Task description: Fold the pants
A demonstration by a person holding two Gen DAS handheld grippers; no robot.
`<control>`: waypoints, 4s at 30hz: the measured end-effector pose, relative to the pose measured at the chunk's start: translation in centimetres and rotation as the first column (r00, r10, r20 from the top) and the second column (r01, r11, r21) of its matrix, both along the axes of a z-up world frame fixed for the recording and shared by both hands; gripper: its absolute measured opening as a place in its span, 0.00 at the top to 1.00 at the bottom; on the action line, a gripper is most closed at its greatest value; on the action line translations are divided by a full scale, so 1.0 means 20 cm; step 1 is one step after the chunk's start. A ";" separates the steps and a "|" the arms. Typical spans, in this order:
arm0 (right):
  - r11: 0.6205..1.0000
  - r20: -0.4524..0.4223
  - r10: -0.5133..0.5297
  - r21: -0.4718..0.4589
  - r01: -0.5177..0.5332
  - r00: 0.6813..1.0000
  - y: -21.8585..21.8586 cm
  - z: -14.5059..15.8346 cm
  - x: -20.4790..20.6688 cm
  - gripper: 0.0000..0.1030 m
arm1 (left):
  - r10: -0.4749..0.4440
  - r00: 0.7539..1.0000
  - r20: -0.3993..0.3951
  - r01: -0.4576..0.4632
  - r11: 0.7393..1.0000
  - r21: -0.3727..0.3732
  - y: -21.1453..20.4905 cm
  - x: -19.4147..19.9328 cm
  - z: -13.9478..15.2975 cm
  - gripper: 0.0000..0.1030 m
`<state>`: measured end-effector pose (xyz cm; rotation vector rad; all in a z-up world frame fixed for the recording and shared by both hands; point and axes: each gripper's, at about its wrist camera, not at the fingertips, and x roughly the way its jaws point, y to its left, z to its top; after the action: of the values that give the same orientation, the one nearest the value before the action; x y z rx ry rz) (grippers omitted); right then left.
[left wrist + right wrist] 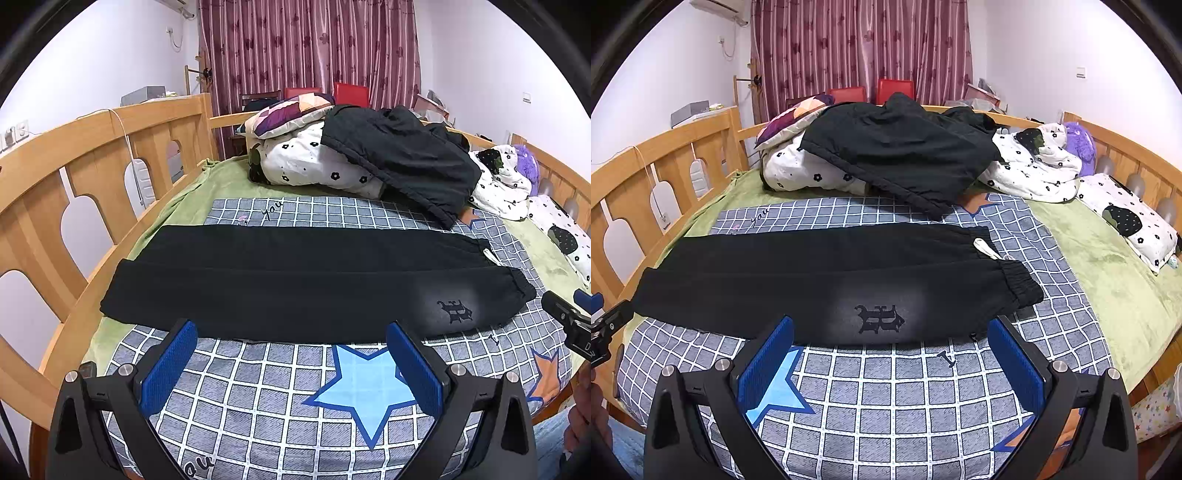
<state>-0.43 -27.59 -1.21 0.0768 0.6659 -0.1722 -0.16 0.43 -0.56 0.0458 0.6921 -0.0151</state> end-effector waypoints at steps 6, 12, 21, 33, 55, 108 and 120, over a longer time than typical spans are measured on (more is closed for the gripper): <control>1.000 -0.002 0.000 0.002 0.000 1.000 -0.01 -0.01 0.00 0.00 | 0.002 1.000 -0.001 -0.002 1.000 0.005 0.00 0.00 -0.01 0.00; 1.000 -0.006 0.001 -0.004 -0.001 1.000 -0.01 -0.02 -0.01 0.00 | 0.002 1.000 -0.027 -0.002 1.000 0.004 -0.01 0.02 -0.01 0.00; 0.998 -0.017 0.022 0.061 -0.021 1.000 -0.08 -0.06 -0.13 0.00 | 0.013 1.000 0.009 -0.012 1.000 -0.027 0.03 -0.03 0.03 0.00; 0.990 -0.041 0.054 0.130 -0.049 0.998 -0.31 -0.36 -0.05 0.00 | 0.086 0.988 -0.126 -0.106 0.981 -0.160 0.34 0.09 -0.38 0.00; 0.854 -0.140 -0.092 0.498 0.151 0.986 -0.77 -0.96 0.61 0.75 | 0.328 0.909 -0.255 -0.414 0.770 -0.486 0.98 0.78 -1.02 0.89; 0.939 -0.145 -0.022 0.337 0.071 0.989 -0.88 -0.84 0.73 0.30 | 0.129 0.968 -0.215 -0.212 0.881 -0.423 0.62 0.85 -0.98 0.25; 0.866 -0.101 -0.059 0.489 0.101 0.993 -0.98 -0.96 1.04 0.27 | 0.231 0.944 -0.236 -0.321 0.807 -0.495 0.79 1.15 -0.98 0.28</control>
<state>20.34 -47.20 -20.38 0.5971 0.7784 -0.0808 22.87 16.13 -20.25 -0.5990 0.8363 0.0741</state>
